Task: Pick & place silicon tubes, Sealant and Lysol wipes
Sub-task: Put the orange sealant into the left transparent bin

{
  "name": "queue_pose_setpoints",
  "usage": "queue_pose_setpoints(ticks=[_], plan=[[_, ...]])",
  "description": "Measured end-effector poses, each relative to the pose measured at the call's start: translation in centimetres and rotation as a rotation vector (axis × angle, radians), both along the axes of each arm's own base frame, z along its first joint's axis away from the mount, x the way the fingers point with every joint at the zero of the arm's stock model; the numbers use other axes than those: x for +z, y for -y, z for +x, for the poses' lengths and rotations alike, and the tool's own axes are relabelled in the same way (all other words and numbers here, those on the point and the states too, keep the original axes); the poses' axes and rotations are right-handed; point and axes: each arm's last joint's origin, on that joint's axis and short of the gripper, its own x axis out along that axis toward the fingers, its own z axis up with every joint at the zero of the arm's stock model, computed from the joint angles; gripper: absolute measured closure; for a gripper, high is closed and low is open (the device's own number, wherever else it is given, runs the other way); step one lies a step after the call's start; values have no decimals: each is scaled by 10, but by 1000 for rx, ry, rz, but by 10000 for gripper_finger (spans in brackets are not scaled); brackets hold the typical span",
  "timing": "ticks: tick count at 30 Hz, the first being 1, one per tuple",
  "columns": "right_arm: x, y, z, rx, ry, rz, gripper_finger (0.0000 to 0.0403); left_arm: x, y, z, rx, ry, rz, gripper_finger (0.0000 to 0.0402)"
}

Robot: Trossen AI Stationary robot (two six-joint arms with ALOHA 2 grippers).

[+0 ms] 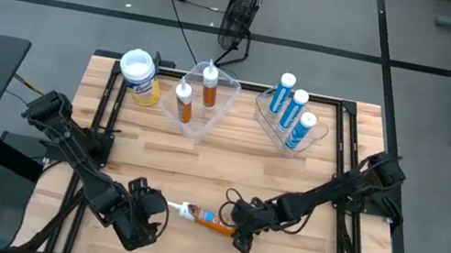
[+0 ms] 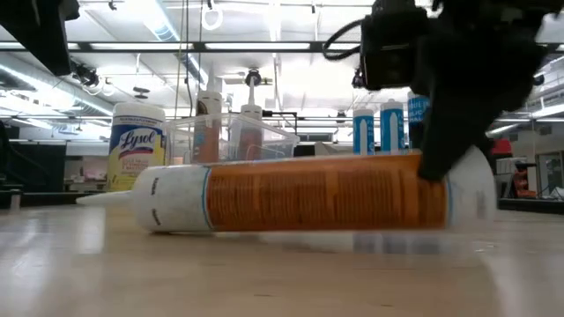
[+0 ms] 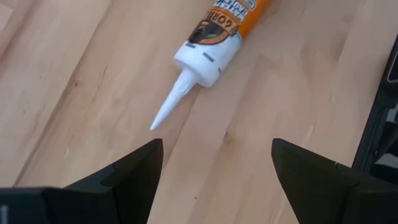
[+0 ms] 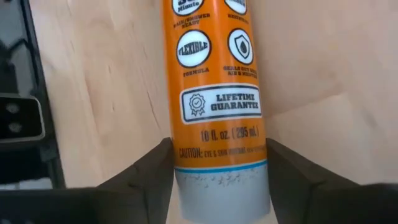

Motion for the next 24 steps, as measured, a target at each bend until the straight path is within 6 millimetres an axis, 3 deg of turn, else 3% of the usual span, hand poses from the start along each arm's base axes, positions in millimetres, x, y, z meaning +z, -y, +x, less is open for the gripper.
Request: queue_pose_setpoints(ticks=[8, 13, 19, 24], plan=[[22, 6, -10, -45, 0, -9, 200, 0, -1, 1, 32, 29, 17, 99], [20, 6, -10, 5, -22, 5, 197, 1, -2, 1, 46, 48, 32, 99], [16, 8, -11, 29, -39, -40, 127, 1, -2, 1, 53, 62, 43, 99], [10, 8, -7, 95, -11, -107, 105, 1, -1, 2, 53, 66, 39, 99]])
